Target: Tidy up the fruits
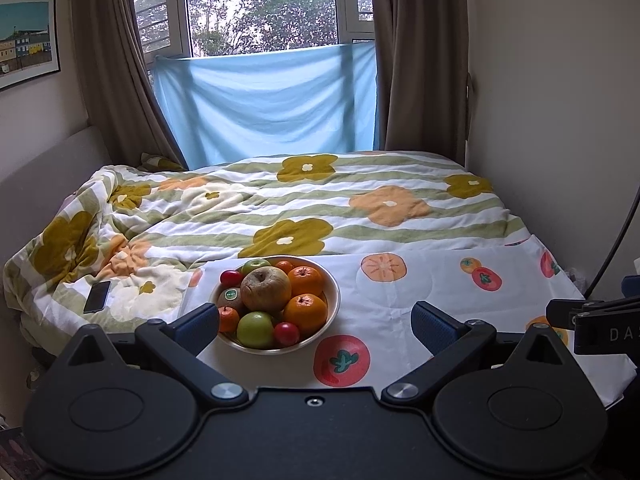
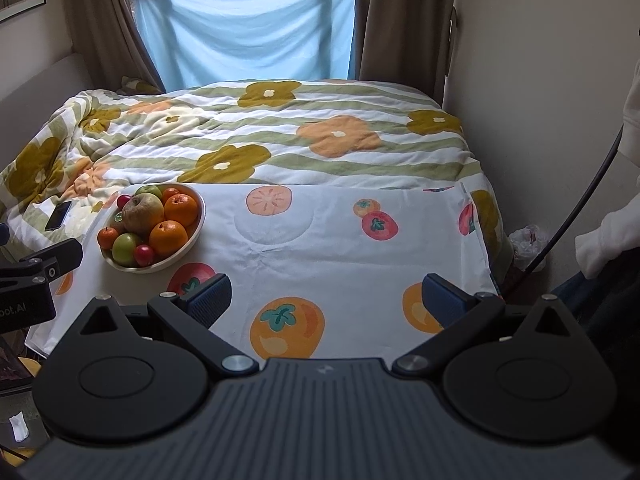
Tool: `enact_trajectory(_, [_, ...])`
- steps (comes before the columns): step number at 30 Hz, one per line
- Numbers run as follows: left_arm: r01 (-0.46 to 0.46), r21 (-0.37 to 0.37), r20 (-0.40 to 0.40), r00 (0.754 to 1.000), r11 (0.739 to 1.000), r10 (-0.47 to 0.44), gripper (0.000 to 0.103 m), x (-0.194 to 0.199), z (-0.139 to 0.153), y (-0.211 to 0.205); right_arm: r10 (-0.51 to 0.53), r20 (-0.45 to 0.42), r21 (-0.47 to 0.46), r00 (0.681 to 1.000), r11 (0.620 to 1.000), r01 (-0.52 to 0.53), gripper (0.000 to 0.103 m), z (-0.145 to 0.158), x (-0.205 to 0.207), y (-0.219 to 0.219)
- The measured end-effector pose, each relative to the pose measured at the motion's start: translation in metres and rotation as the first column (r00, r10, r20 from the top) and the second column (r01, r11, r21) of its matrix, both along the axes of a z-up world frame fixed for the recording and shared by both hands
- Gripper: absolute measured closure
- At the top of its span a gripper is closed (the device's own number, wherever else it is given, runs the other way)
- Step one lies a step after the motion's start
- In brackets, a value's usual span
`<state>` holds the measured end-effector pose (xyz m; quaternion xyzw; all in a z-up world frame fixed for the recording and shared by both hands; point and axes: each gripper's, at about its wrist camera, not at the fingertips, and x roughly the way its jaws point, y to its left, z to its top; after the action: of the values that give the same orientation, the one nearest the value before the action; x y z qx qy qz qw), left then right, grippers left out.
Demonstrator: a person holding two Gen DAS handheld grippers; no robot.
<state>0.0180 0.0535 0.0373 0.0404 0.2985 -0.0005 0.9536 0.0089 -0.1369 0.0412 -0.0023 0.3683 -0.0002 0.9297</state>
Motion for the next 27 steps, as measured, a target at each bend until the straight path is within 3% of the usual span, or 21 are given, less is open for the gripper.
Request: enact_trajectory(27, [-0.006,0.006,-0.009,1.0,1.0,0.006,0.0,-0.0082,-0.0032,-0.0025,-0.006,-0.009,0.023,1.0,1.0,0.006,0.0,-0.003,-0.0032,-0.0017])
